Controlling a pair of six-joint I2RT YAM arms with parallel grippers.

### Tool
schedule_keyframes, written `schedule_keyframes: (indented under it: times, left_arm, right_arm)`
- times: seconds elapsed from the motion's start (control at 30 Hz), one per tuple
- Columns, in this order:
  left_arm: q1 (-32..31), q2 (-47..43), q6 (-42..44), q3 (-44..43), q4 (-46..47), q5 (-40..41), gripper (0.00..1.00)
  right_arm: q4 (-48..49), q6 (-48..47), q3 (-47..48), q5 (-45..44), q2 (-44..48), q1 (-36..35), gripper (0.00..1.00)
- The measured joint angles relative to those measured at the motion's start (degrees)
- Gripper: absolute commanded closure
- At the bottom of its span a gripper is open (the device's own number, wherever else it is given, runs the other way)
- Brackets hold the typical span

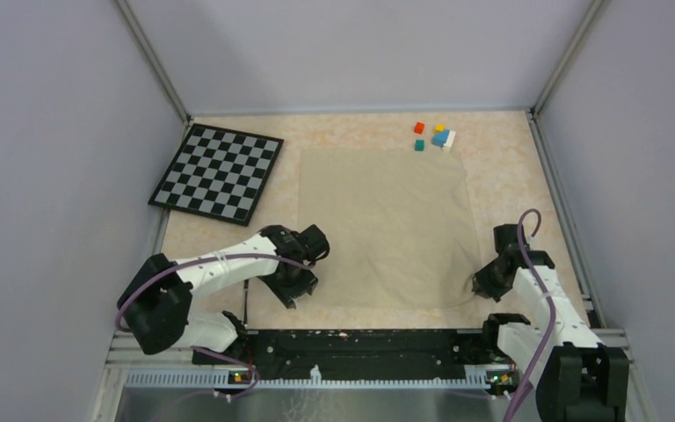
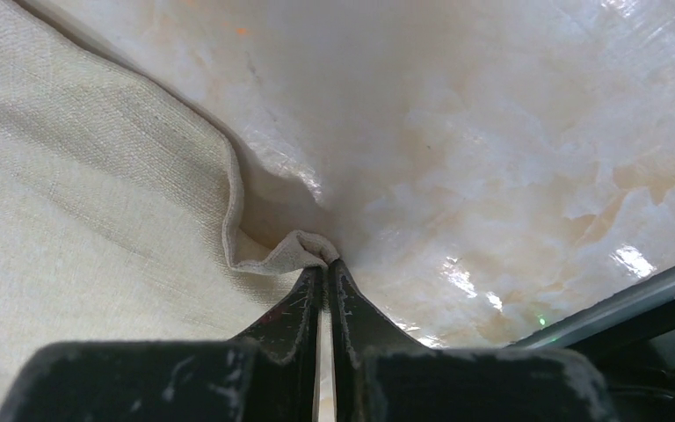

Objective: Fold the napkin into a case and place the utensils inside
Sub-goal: Pick up the flattened napkin from the center of the board.

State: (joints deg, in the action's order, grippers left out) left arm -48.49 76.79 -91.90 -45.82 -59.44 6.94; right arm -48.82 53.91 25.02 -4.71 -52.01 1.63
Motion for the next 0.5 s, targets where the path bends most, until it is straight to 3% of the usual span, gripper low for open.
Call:
schedule_keyframes:
  times: [0.5]
  left_arm:
    - [1.0, 4.6, -2.9, 2.8, 6.2, 1.7, 0.43]
  right_arm:
    - [1.3, -1.2, -0.3, 1.2, 0.2, 0.0, 1.0]
